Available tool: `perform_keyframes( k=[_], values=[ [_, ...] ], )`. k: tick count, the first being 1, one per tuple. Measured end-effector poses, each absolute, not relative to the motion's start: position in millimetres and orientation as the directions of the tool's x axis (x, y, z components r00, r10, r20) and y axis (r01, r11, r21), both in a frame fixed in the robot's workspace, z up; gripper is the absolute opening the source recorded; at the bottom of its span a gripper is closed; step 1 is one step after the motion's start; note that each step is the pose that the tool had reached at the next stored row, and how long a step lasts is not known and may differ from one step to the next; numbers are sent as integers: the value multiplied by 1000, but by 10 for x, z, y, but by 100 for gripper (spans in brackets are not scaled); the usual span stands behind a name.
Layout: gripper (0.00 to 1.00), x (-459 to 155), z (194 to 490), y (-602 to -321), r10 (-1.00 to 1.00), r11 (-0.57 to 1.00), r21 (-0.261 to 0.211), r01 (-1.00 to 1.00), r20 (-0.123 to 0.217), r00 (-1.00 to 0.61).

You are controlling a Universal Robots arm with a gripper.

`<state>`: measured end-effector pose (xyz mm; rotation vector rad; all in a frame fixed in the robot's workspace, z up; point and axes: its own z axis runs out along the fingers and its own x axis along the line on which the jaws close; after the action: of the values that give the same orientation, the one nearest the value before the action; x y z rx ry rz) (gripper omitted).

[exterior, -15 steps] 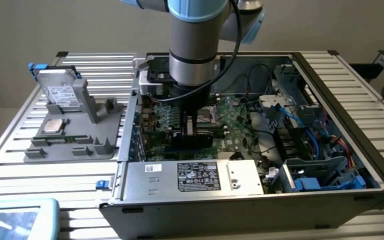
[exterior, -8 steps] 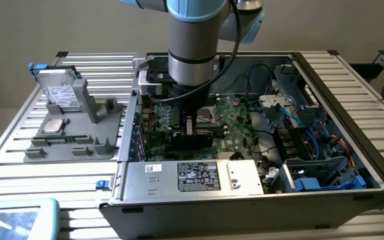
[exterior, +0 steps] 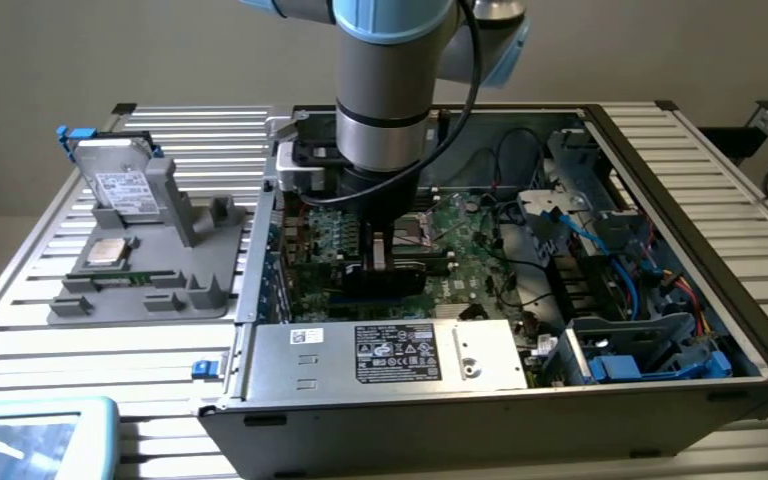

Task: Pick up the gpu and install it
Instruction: 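Insert the gpu into the slot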

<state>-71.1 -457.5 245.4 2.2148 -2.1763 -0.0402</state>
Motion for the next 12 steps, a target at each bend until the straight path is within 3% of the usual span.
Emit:
perform_keyframes(
  k=[12],
  values=[
    [27,-713,2451,-4575,-1000,-21,44,-999,7,22]
  ],
)
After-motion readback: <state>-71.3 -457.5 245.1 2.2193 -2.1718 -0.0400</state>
